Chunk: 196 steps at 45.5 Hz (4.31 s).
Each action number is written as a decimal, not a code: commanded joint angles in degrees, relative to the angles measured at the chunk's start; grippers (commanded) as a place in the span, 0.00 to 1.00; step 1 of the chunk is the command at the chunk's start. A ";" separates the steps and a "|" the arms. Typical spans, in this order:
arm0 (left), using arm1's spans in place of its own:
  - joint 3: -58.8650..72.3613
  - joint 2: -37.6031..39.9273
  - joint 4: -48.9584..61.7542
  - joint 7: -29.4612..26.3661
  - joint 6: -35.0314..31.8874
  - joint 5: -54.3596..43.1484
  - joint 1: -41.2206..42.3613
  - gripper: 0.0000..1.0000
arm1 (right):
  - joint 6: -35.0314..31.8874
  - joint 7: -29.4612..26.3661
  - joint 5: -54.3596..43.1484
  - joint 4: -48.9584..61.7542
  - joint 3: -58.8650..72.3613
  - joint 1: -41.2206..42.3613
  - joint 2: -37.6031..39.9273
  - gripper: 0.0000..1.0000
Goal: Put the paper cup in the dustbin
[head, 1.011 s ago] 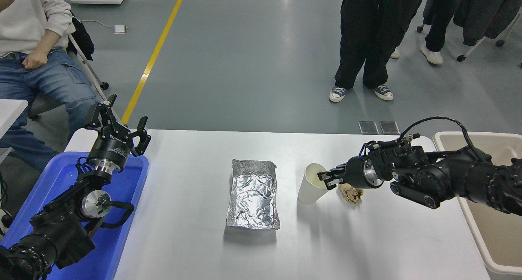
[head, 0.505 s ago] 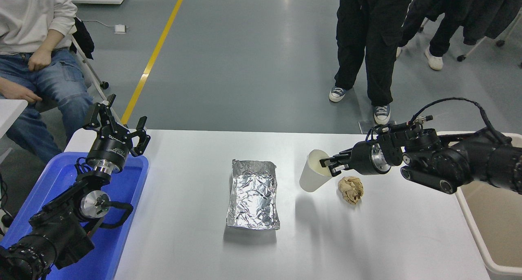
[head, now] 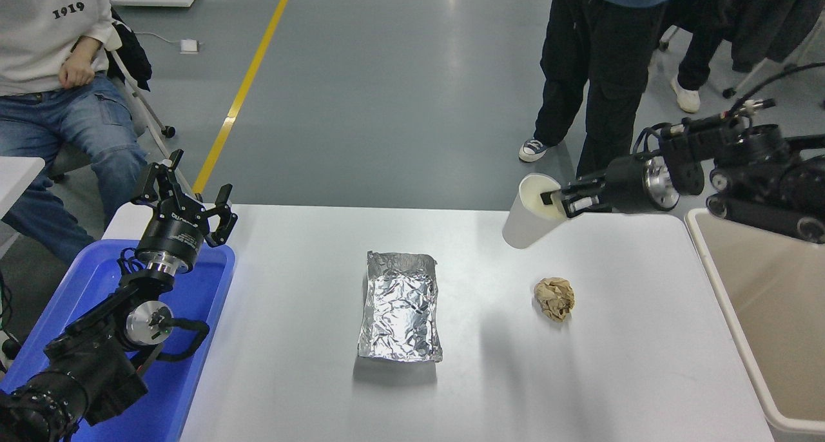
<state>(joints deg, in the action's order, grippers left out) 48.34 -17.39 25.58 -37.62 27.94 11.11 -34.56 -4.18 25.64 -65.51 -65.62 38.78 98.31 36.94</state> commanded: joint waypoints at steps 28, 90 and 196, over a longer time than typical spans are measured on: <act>0.00 -0.10 0.00 0.00 0.01 0.05 0.02 1.00 | 0.75 5.04 22.86 28.86 -4.14 -20.77 19.23 0.00; 0.00 -0.10 0.00 0.00 0.01 -0.03 0.02 1.00 | 4.62 -27.92 84.05 63.77 -58.99 -64.91 -7.75 0.00; -0.09 0.08 0.00 0.00 0.01 -0.03 -0.07 1.00 | -2.85 -29.94 84.14 52.70 -68.04 -54.63 3.05 1.00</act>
<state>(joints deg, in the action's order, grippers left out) 48.27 -17.35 25.58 -37.62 27.95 11.08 -34.62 -6.97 -3.99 18.64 -7.35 -28.61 41.12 39.58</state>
